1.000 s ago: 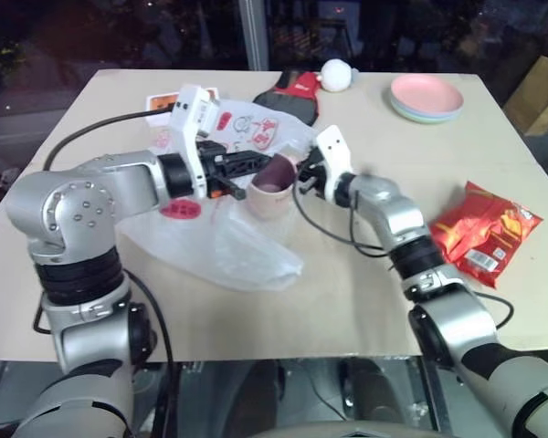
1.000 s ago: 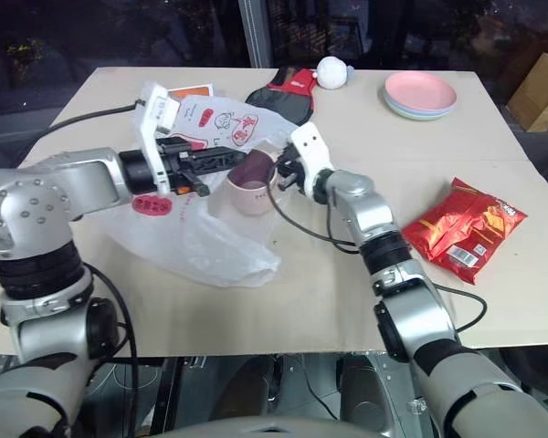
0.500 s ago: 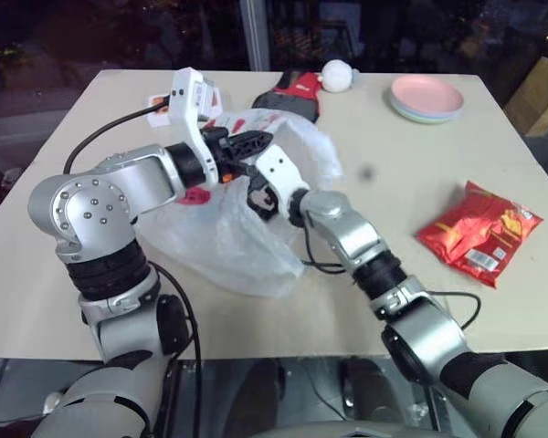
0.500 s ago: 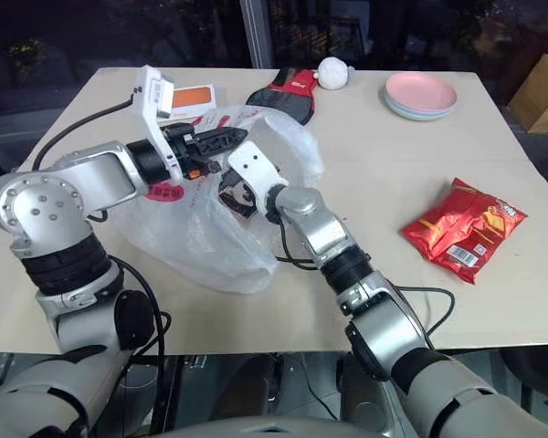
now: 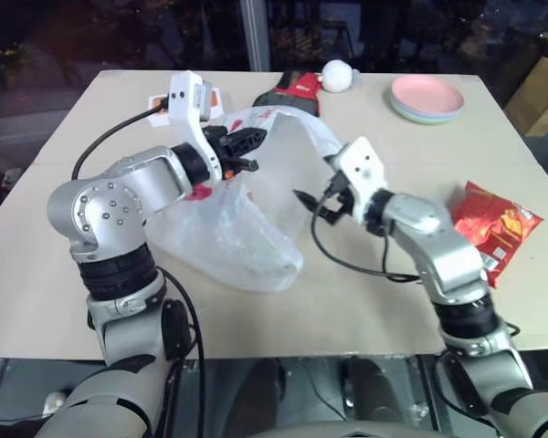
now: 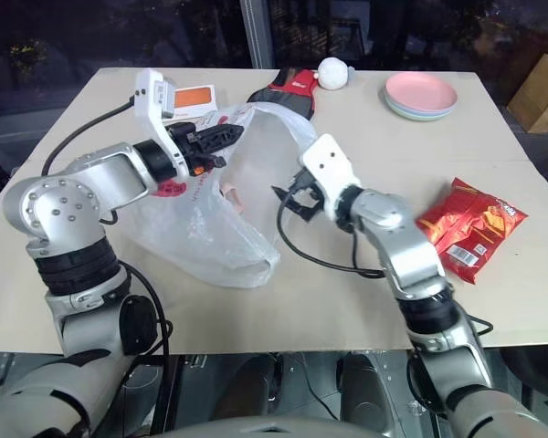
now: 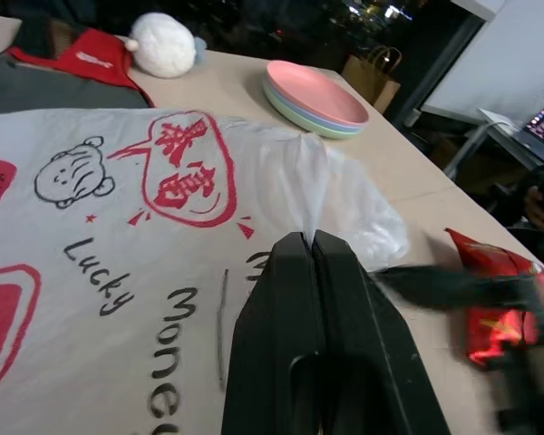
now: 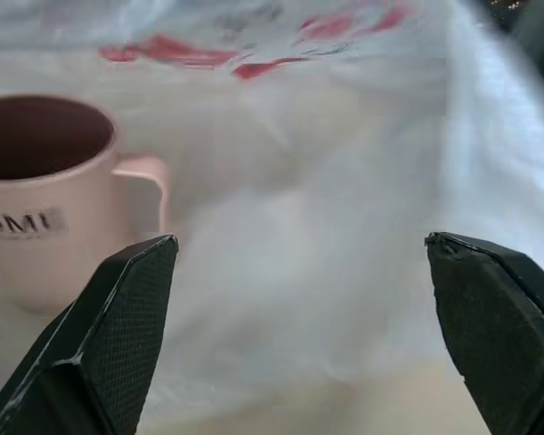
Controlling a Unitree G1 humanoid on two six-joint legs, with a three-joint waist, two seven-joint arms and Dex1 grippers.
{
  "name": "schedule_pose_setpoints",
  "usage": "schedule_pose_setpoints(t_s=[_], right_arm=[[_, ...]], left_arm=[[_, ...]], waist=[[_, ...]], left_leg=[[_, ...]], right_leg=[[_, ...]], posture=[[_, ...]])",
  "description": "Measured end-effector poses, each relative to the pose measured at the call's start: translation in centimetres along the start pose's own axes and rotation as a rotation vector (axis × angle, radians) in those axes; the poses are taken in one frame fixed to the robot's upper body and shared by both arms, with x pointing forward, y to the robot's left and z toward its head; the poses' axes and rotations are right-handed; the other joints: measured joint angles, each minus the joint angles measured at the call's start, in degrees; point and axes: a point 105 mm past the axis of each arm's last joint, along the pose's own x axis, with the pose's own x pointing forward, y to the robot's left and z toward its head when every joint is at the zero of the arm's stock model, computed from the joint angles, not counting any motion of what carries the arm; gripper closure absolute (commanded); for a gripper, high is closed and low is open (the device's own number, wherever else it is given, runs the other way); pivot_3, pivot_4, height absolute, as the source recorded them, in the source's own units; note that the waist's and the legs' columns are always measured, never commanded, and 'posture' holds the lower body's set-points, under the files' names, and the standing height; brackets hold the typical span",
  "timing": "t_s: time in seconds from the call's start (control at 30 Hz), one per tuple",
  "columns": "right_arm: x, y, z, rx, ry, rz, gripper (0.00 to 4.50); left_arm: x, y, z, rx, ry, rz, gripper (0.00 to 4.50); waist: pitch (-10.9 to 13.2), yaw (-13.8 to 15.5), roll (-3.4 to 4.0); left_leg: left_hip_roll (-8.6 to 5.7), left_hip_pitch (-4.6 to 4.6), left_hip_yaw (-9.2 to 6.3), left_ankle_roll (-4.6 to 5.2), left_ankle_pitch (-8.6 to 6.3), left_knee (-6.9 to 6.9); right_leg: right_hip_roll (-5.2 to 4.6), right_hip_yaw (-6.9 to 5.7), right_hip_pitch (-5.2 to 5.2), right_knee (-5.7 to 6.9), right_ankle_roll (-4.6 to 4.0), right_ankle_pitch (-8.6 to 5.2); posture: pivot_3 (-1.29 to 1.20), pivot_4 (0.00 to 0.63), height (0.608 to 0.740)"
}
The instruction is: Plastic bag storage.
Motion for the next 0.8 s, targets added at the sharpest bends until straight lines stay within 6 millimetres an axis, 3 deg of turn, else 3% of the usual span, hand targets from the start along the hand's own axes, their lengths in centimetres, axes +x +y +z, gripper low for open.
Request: schedule_pose_setpoints(t_s=[0.13,0.17,0.3,0.33,0.43,0.47,0.6,0.8], right_arm=[[-6.0,-1.4,-1.6,-0.194,0.174,-0.139,0.06],[-8.0,-1.6,-2.6,-0.225,0.246,-0.173,0.06],[-12.5,-1.5,-6.2,-0.288,0.465,-0.255,0.06],[-15.0,-1.9,-8.0,-0.340,0.579,-0.332,0.06],[-17.9,-2.3,-9.8,-0.381,0.690,-0.453,0.06],[-18.3,-2.2,-10.2,-0.347,0.692,-0.496,0.06],[-19.7,-2.2,-11.0,0.204,0.494,-0.872,0.06],[-21.5,-2.9,-11.0,0.555,0.295,-1.012,0.06]], left_arm=[[1.3,0.3,-0.9,-0.034,0.020,-0.009,4.50],[1.7,0.2,-1.1,-0.039,0.028,-0.018,4.50],[2.6,-0.2,-1.3,-0.037,0.035,-0.054,4.50],[2.9,-0.3,-1.4,-0.030,0.037,-0.065,4.50],[3.5,-0.5,-1.7,-0.032,0.044,-0.088,4.50],[3.6,-0.7,-1.8,-0.031,0.048,-0.096,4.50],[4.0,-0.7,-2.1,-0.037,0.057,-0.115,4.50],[3.8,-0.3,-2.0,-0.027,0.062,-0.108,4.50]], waist=[[0.02,0.82,-0.02],[0.02,1.00,-0.05],[0.01,1.24,-0.03],[0.00,1.47,-0.05],[0.00,1.20,-0.08],[-0.01,1.15,-0.13],[-0.03,0.96,0.00],[-0.04,1.08,0.06]], left_leg=[[-0.02,-0.11,0.03,0.01,-0.01,0.00],[0.03,-0.12,0.03,0.01,-0.01,-0.01],[0.02,-0.17,0.06,0.02,-0.01,-0.02],[0.01,-0.22,0.05,0.03,-0.01,-0.01],[0.02,-0.20,0.13,0.04,-0.02,0.05],[0.08,-0.20,0.11,0.03,-0.02,0.08],[0.35,-0.11,0.06,0.02,-0.01,0.08],[0.27,-0.07,0.11,0.02,-0.01,0.12]], right_leg=[[-0.04,-0.05,0.01,-0.27,0.03,-0.01],[-0.01,-0.06,0.04,-0.39,0.04,-0.02],[-0.03,-0.06,0.06,-0.49,0.06,-0.03],[-0.04,-0.08,0.06,-0.54,0.15,-0.09],[-0.06,-0.03,0.07,-0.55,0.22,-0.11],[-0.02,-0.05,0.07,-0.55,0.23,-0.11],[0.20,-0.06,0.08,-0.45,0.23,-0.11],[0.15,-0.03,0.15,-0.48,0.03,0.02]], posture=[[0.00,0.150,0.740],[0.00,0.150,0.740],[0.00,0.150,0.740],[0.00,0.150,0.740],[0.00,0.150,0.740],[0.00,0.150,0.740],[0.00,0.150,0.740],[0.00,0.150,0.740]])
